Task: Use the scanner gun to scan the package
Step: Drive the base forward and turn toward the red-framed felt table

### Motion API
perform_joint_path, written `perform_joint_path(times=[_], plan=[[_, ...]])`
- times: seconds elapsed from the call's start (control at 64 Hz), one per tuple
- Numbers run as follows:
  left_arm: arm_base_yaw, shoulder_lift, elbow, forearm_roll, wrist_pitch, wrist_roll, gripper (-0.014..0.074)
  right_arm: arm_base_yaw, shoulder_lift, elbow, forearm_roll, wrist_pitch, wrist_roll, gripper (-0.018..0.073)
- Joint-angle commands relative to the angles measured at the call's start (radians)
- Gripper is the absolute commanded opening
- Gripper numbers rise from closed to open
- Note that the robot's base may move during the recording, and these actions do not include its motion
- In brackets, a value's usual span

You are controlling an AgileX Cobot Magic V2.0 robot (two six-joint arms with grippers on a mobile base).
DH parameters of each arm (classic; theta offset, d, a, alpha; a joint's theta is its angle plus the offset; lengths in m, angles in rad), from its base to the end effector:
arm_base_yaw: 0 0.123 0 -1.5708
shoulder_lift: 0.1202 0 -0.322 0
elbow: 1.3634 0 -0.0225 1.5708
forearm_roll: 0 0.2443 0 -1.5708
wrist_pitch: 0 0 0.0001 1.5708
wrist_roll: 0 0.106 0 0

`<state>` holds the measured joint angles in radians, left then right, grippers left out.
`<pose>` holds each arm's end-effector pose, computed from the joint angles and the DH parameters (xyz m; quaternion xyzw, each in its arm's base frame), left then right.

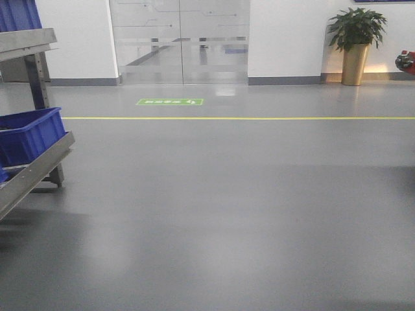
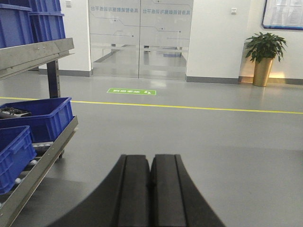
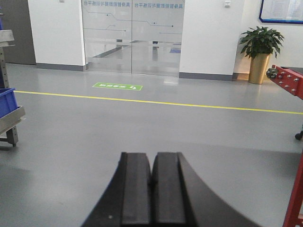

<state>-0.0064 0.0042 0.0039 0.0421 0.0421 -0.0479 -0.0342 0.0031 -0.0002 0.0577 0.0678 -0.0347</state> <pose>0.0282 0.0000 0.2085 -0.0004 0.6939 -0.0038 0.7201 0.0280 -0.0005 0.2073 0.0186 0.7010 -0.0027 0.7129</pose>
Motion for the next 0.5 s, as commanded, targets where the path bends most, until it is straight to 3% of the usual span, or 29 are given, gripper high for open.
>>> perform_joint_path(times=[0.0, 0.485], plan=[[0.002, -0.004, -0.004, -0.007, -0.015, 0.003, -0.0111, -0.001, -0.003, 0.0, 0.002, -0.017, -0.003, -0.0168], [0.002, -0.004, -0.004, -0.007, -0.015, 0.003, -0.0111, -0.001, -0.003, 0.0, 0.002, -0.017, -0.003, -0.0168]])
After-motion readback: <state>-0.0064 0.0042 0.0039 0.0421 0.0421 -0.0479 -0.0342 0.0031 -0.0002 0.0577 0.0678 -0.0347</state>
